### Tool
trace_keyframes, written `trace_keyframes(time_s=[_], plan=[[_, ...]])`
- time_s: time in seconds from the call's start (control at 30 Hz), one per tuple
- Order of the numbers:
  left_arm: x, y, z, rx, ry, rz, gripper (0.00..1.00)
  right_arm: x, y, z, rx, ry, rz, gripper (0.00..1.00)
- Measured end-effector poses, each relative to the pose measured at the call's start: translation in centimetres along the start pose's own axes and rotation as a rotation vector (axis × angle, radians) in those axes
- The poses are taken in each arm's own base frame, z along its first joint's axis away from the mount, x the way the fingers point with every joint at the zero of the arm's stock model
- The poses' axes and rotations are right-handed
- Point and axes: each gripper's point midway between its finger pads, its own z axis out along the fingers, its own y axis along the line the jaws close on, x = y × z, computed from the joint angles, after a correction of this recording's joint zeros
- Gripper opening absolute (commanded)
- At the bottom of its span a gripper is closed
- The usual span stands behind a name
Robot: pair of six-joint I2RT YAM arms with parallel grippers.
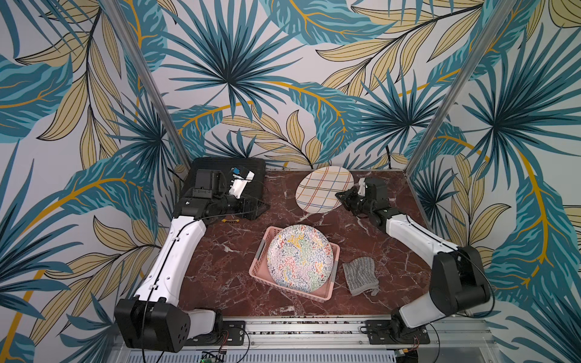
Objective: Wipe the wet plate dry
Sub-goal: Place the plate at the center of the board.
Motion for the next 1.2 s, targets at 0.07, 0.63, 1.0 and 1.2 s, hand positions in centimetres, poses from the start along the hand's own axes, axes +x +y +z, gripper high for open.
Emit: trace_keyframes(time_s=[0.07,0.63,1.0,1.2], plan=[[1.5,0.1,0.3,0.006,0.041,0.004,1.00,-0.3,-1.6,2.3,0.034,0.021,0.025,0.00],[3.5,-0.3,0.8,0.051,0.089,0.027,1.00,-4.9,-5.1,11.0,0.053,0.069,0.088,0.03],[3.9,-0.2,0.9,0.051,0.088,0.027,1.00,-4.0,-9.3,12.3,0.151,0.119,0.127,0.32],[3.8,-0.4,0.7,0.044,0.070,0.037,1.00,-3.7,-11.2,11.8,0.216,0.125,0.106,0.55]])
